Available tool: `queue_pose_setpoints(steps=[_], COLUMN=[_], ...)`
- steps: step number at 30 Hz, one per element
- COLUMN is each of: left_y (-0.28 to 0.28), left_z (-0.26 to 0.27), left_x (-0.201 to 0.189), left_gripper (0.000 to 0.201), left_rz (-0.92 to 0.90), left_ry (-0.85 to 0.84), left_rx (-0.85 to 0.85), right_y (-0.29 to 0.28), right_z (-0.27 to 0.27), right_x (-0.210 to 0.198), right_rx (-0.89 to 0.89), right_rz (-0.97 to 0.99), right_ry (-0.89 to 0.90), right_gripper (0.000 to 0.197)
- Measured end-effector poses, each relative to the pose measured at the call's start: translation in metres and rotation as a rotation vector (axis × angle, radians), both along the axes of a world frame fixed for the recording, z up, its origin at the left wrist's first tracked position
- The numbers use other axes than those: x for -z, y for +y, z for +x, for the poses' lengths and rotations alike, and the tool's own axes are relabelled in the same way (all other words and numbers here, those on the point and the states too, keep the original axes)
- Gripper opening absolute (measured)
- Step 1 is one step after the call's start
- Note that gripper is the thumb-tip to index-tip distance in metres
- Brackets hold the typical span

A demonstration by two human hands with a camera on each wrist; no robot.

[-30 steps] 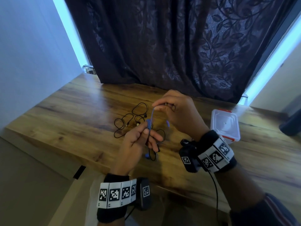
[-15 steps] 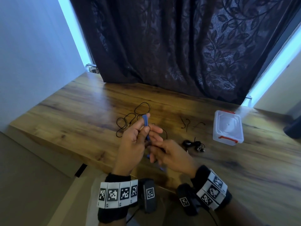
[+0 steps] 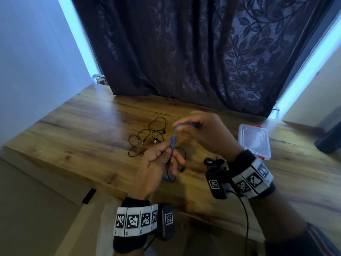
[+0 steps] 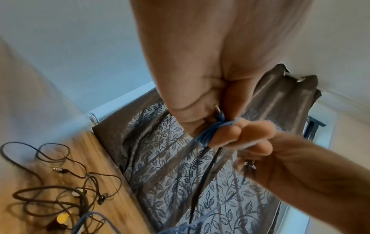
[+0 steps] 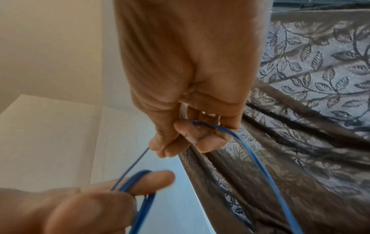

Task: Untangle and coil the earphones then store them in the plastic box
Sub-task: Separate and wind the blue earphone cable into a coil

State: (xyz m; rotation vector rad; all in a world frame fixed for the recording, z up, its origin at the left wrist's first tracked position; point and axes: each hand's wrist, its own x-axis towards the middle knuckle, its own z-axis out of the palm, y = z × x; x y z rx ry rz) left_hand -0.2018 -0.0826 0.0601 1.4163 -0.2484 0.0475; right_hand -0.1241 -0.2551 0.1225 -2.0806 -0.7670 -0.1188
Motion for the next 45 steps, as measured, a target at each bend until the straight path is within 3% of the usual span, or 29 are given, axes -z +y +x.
queue_pose_setpoints(steps=[3,6,11,14,19,23,28,32,36,41,45], left_y=[0.004,0.004,-0.001,-0.001,0.002,-0.002,0.000,-0.002,0.002,0.009,0.007], left_z=[-0.001,-0.002,-0.001,0.001,0.002,0.004,0.002,-0.003,-0.002,-0.007,-0.010], left_x=[-0.003,-0.008,-0.010,-0.009,-0.004,-0.004,0.001,-0.006,-0.009,-0.017,-0.023], left_gripper=[0.040,0.041,0.040,0.040,0.044,0.046,0.033,0.025,0.037,0.038,0.043], left_rz=[-0.058,-0.097,-0.047,-0.051,0.085,0.064,0.286,0.118,0.001,-0.213,-0.275], left_ry=[-0.018,-0.047,-0.113,-0.096,-0.109,-0.122,-0.149,-0.091,-0.025,-0.007,-0.052], left_rx=[0.017,0.033,-0.124,-0.241,-0.351,-0.399,-0.341,-0.239,-0.109,-0.011,-0.097], right_y=[0.005,0.014,0.025,0.027,0.016,0.012,0.007,0.010,0.014,0.026,0.032], right_z=[0.011,0.010,-0.029,-0.051,-0.061,-0.059,-0.049,-0.023,0.000,0.019,0.002], right_x=[0.008,0.027,0.054,0.065,0.052,0.047,0.023,0.002,-0.008,0.005,0.038], right_rx=[0.003,-0.052,-0.165,-0.171,-0.194,-0.276,-0.157,-0.080,-0.054,-0.101,-0.139], right_rz=[0.030,0.000,0.004,-0.094,-0.205,-0.377,-0.231,-0.174,-0.035,0.027,0.002], right_ry=[0.005,0.128,0.343,0.258,0.113,-0.013,-0.176,-0.237,-0.247,0.040,0.179], right_gripper=[0.018,0.024,0.034,0.037,0.015,0.015,0.013,0.007,0.010,0.017,0.024])
